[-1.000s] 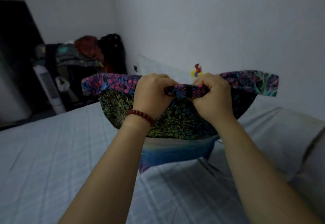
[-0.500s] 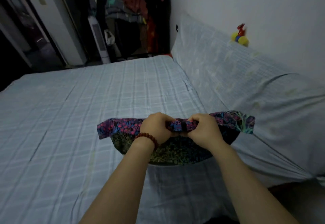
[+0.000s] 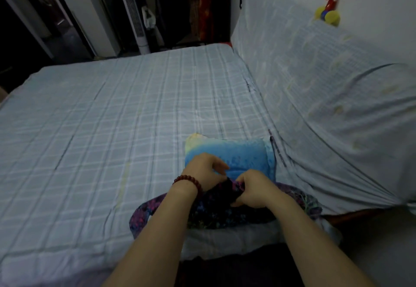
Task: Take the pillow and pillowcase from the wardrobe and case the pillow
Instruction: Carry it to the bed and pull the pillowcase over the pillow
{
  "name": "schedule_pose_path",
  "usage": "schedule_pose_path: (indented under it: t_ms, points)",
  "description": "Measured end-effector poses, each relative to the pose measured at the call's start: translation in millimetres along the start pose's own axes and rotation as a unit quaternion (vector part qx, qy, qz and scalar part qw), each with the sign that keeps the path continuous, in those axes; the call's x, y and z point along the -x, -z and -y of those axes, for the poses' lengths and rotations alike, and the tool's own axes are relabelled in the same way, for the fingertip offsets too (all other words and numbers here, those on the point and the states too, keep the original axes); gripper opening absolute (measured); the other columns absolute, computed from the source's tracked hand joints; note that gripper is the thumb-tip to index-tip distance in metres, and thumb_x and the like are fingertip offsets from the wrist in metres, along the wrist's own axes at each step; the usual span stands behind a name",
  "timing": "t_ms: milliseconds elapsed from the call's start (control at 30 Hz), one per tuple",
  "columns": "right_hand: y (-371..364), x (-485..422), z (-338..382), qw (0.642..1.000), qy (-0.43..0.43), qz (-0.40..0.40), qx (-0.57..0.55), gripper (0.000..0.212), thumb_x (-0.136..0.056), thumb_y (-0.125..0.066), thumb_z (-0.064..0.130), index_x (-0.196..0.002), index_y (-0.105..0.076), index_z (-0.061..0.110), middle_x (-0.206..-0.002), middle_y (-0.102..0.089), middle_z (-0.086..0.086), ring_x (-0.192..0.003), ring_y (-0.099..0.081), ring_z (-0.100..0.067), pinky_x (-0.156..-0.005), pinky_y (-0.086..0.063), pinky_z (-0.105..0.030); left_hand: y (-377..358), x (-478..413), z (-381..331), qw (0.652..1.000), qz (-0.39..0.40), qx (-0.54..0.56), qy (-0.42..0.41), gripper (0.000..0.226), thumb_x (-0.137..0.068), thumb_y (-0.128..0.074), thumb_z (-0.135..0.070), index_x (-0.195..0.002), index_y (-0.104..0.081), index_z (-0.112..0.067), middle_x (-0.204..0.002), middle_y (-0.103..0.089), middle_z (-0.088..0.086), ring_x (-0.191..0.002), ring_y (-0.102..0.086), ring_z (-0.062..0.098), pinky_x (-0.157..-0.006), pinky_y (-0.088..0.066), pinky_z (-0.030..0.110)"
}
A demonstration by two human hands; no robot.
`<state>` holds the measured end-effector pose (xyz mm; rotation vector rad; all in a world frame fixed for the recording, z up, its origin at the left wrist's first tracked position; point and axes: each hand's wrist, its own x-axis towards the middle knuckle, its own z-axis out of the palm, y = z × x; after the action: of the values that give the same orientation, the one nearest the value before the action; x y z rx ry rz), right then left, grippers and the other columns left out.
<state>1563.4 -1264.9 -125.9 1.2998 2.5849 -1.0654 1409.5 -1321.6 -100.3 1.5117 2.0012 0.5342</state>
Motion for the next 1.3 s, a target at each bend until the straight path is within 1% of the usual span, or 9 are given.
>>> schedule_pose_path:
  t_ms: [67,167,267,467,700,900,967,1067,1300]
  points:
    - [-5.6,3.7,-2.4,1.000,0.001,0.016,-0.025,0.019,-0.060,-0.081,0.023,-0.052,-0.063,0.019,-0.056,-0.060,0.000,-0.056,-0.055,-0.009,-0.058,-0.045,-0.025,-2.0,0.8,0.7,1.000,-0.004,-0.003,-0.006,0.021,-0.079,-0.070,-0.023,-0.099,-0.072,-0.021,-0.101,-0.072,0.001,-0.080,-0.056,0.002,-0.082,-0.046,0.019]
    - [-4.0,4.6,-4.0,0.996,-0.003,-0.041,-0.081,0.014,-0.068,-0.072,0.008,-0.063,-0.072,0.020,-0.071,-0.073,-0.001,-0.055,-0.056,0.000,-0.061,-0.045,-0.016,-5.6,0.0,-0.3,1.000,-0.003,-0.001,-0.007,0.017,-0.081,-0.068,-0.026,-0.098,-0.072,-0.024,-0.100,-0.071,0.000,-0.080,-0.057,0.004,-0.083,-0.047,0.021]
    - [9.2,1.9,-4.1,0.989,-0.007,-0.101,-0.105,0.008,-0.072,-0.076,0.013,-0.070,-0.072,0.020,-0.074,-0.071,0.002,-0.058,-0.053,0.004,-0.055,-0.038,-0.008,-9.4,-2.3,-3.3,1.000,-0.004,-0.001,-0.014,0.017,-0.082,-0.067,-0.025,-0.098,-0.072,-0.023,-0.098,-0.072,0.000,-0.078,-0.057,0.005,-0.084,-0.049,0.024]
    - [19.5,3.9,-6.4,0.981,0.003,-0.159,-0.112,0.008,-0.075,-0.075,0.018,-0.072,-0.069,0.022,-0.069,-0.063,0.009,-0.067,-0.056,-0.002,-0.068,-0.046,-0.021,-15.2,-5.0,-9.1,1.000,0.010,0.002,-0.025,0.020,-0.084,-0.065,-0.025,-0.103,-0.070,-0.022,-0.103,-0.071,0.001,-0.080,-0.055,0.006,-0.087,-0.050,0.028]
    - [13.5,-1.9,-4.1,0.979,0.015,-0.156,-0.132,0.006,-0.077,-0.074,0.017,-0.075,-0.069,0.021,-0.075,-0.067,0.003,-0.070,-0.061,-0.012,-0.068,-0.049,-0.026,-10.7,-8.2,-5.1,1.000,0.006,0.014,-0.023,0.019,-0.085,-0.064,-0.024,-0.103,-0.070,-0.022,-0.104,-0.071,0.001,-0.081,-0.057,0.006,-0.084,-0.050,0.025]
    - [1.0,-16.9,-1.0,0.977,0.013,-0.149,-0.153,0.002,-0.081,-0.070,0.020,-0.080,-0.068,0.020,-0.082,-0.067,0.003,-0.072,-0.059,-0.012,-0.070,-0.050,-0.030,-12.9,-15.8,6.2,0.999,0.018,0.030,-0.004,0.021,-0.087,-0.062,-0.027,-0.105,-0.070,-0.018,-0.112,-0.068,0.002,-0.099,-0.062,0.015,-0.093,-0.050,0.035]
    - [-6.8,-25.3,-2.7,0.973,0.003,-0.158,-0.168,0.003,-0.082,-0.070,0.020,-0.080,-0.068,0.019,-0.079,-0.065,0.004,-0.067,-0.057,-0.010,-0.066,-0.051,-0.030,-16.0,-21.6,13.1,0.999,0.026,0.039,0.006,0.024,-0.089,-0.060,-0.027,-0.109,-0.068,-0.017,-0.117,-0.067,0.002,-0.104,-0.061,0.017,-0.096,-0.049,0.036]
    - [-20.6,-41.6,-8.2,0.964,-0.017,-0.180,-0.194,0.004,-0.080,-0.071,0.021,-0.080,-0.067,0.019,-0.080,-0.065,0.003,-0.069,-0.058,-0.006,-0.065,-0.047,-0.019,-23.2,-32.9,23.8,0.998,0.035,0.052,0.018,0.029,-0.090,-0.057,-0.027,-0.116,-0.063,-0.016,-0.123,-0.063,0.003,-0.110,-0.059,0.019,-0.099,-0.046,0.037]
    - [-63.1,-93.6,-32.3,0.945,-0.087,-0.207,-0.239,0.006,-0.082,-0.070,0.021,-0.084,-0.064,0.020,-0.087,-0.063,0.005,-0.079,-0.058,-0.012,-0.074,-0.047,-0.027,-54.4,-72.2,63.1,0.994,0.078,0.060,0.056,0.039,-0.092,-0.055,-0.026,-0.130,-0.052,-0.021,-0.128,-0.059,0.003,-0.110,-0.058,0.021,-0.098,-0.047,0.038]
